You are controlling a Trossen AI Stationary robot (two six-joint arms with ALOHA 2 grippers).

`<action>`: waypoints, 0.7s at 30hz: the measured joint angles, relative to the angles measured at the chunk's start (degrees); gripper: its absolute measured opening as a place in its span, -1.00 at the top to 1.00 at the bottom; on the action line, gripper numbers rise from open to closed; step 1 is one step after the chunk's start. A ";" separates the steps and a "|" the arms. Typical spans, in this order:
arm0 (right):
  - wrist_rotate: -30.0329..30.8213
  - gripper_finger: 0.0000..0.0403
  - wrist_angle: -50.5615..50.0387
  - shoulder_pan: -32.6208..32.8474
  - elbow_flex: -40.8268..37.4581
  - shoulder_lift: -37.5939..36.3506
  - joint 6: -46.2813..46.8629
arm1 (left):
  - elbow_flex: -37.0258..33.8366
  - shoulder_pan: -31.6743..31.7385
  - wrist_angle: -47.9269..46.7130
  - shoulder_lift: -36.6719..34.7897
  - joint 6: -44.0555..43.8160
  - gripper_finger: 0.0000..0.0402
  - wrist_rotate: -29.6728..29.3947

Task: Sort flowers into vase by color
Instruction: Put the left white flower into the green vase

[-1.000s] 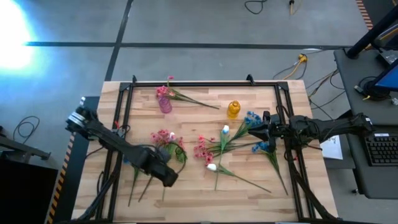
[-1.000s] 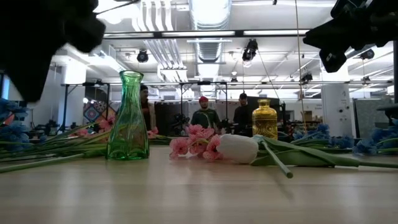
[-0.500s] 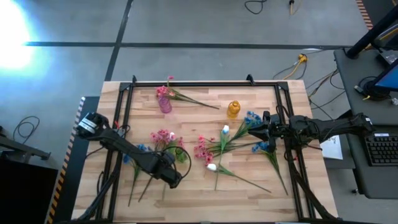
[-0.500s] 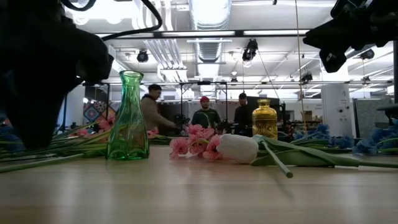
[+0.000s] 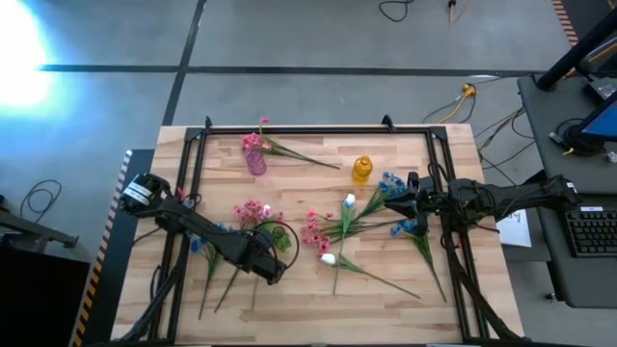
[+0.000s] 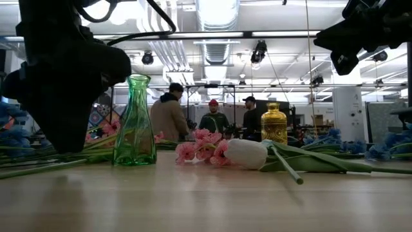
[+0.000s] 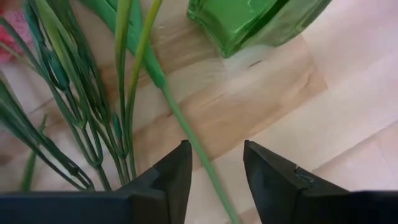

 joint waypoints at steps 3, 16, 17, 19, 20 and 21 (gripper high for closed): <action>0.00 0.74 0.00 0.00 0.00 0.00 0.00 | -0.49 0.03 -0.02 0.00 -0.50 0.44 -0.22; 0.00 0.74 -0.13 0.00 0.04 0.00 -0.22 | -1.39 -0.23 0.77 0.00 -1.49 0.51 0.18; 0.00 0.74 -0.29 0.00 0.04 0.00 -0.22 | -1.39 -0.43 0.82 0.01 -1.51 0.51 0.47; 0.00 0.74 -0.67 0.00 0.04 0.00 -0.11 | -1.39 -1.02 1.13 0.00 -1.87 0.51 0.96; 0.00 0.74 -0.83 0.00 0.04 0.00 -0.11 | -1.39 -1.37 1.33 0.01 -2.06 0.51 1.30; 0.00 0.74 -0.83 0.00 0.04 0.00 -0.09 | -1.39 -1.70 1.35 0.00 -2.41 0.51 1.38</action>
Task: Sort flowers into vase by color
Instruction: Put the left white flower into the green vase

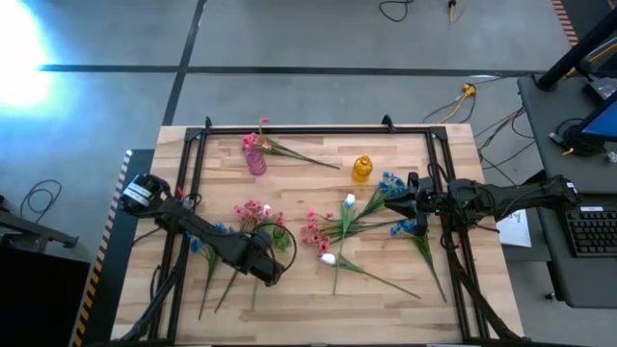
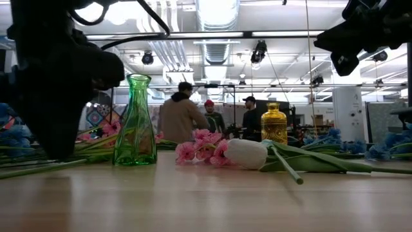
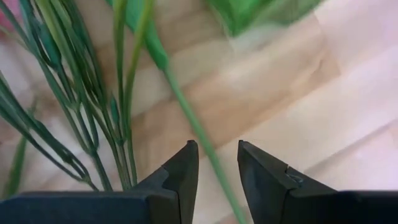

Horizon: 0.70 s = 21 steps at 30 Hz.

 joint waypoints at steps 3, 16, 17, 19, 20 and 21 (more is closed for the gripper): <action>0.00 0.74 0.04 0.00 0.00 0.00 -0.02 | 0.00 -0.86 0.02 0.01 -1.10 0.51 0.54; 0.02 0.74 0.02 0.00 0.00 0.00 -0.11 | -2.88 -1.15 3.90 0.02 -3.38 0.51 0.48; 0.02 0.74 0.02 0.00 0.00 0.00 -0.11 | -3.12 -1.15 3.98 0.02 -3.55 0.51 0.47; 0.02 0.74 0.02 0.00 0.00 0.00 -0.11 | -3.35 -1.15 4.30 0.02 -3.62 0.51 0.44; 0.02 0.74 0.02 0.00 0.00 0.00 -0.11 | -3.47 -1.15 4.32 0.00 -3.63 0.52 0.41; 0.02 0.74 0.02 0.00 0.00 0.00 -0.11 | -3.55 -1.15 4.37 -0.01 -3.63 0.53 0.39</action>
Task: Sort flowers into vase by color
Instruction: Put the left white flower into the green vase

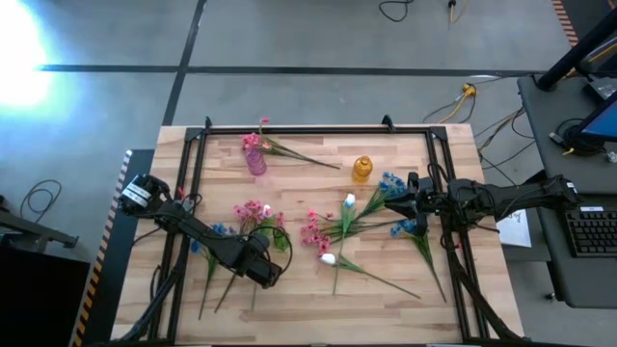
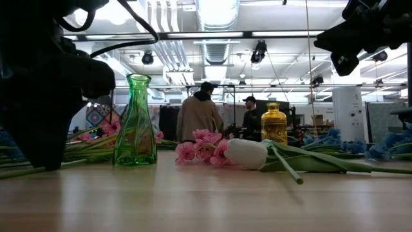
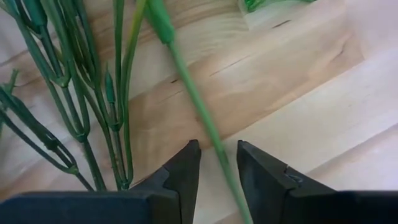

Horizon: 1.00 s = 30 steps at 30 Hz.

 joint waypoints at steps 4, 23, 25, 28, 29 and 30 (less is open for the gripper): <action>0.00 0.74 0.00 0.00 0.00 0.00 -0.02 | -0.30 0.00 -0.03 -0.06 0.01 0.62 -0.02; 0.00 0.74 0.00 -0.01 0.00 0.00 -0.04 | -0.76 0.00 -0.82 -0.32 -0.88 1.00 -0.13; 0.00 0.74 0.00 0.00 0.00 0.00 -0.04 | -0.03 -0.02 -1.63 -0.41 -0.08 1.00 -0.09; 0.00 0.74 -0.02 0.00 0.00 0.00 -0.04 | 1.37 -0.19 -3.12 -0.95 1.34 1.00 0.04; 0.00 0.74 -0.02 -0.01 0.00 0.00 -0.04 | 1.60 -0.27 -3.49 -1.22 1.72 1.00 0.06; 0.00 0.74 -0.02 0.00 0.00 0.00 -0.04 | 1.77 -0.30 -3.82 -1.40 1.90 1.00 0.06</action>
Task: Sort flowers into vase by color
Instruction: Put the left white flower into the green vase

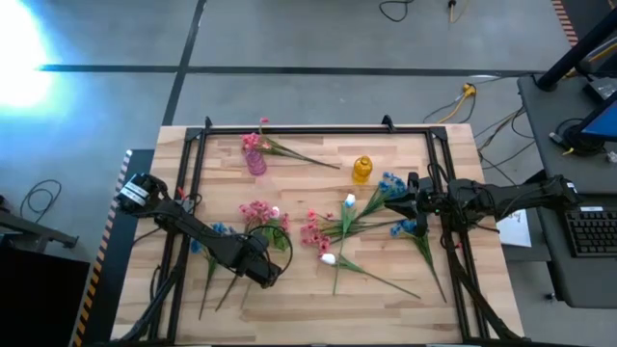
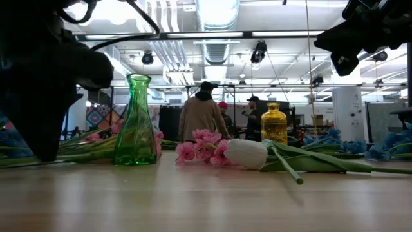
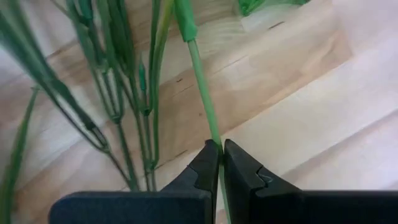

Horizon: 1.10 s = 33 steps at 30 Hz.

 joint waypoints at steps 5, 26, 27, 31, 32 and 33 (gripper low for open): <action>0.00 0.74 -0.01 0.00 0.00 0.00 -0.01 | 0.19 -0.79 -1.88 -2.10 0.32 1.00 0.65; 0.04 0.74 0.02 -0.02 0.00 0.00 -0.90 | -0.01 -4.64 -3.01 -2.64 1.41 0.80 11.37; 0.04 0.74 0.02 -0.02 0.00 0.00 -0.88 | 0.03 -4.64 -3.04 -2.65 1.54 0.74 12.03; 0.04 0.74 0.02 -0.02 -0.01 0.00 -0.90 | 0.05 -4.66 -3.01 -2.65 2.05 0.50 13.75; 0.03 0.74 0.02 -0.02 -0.02 0.00 -0.90 | 0.05 -4.66 -2.82 -2.65 2.09 0.46 13.80; 0.04 0.74 0.02 -0.02 -0.02 0.00 -0.90 | 0.05 -4.61 -2.40 -2.65 2.42 0.41 13.40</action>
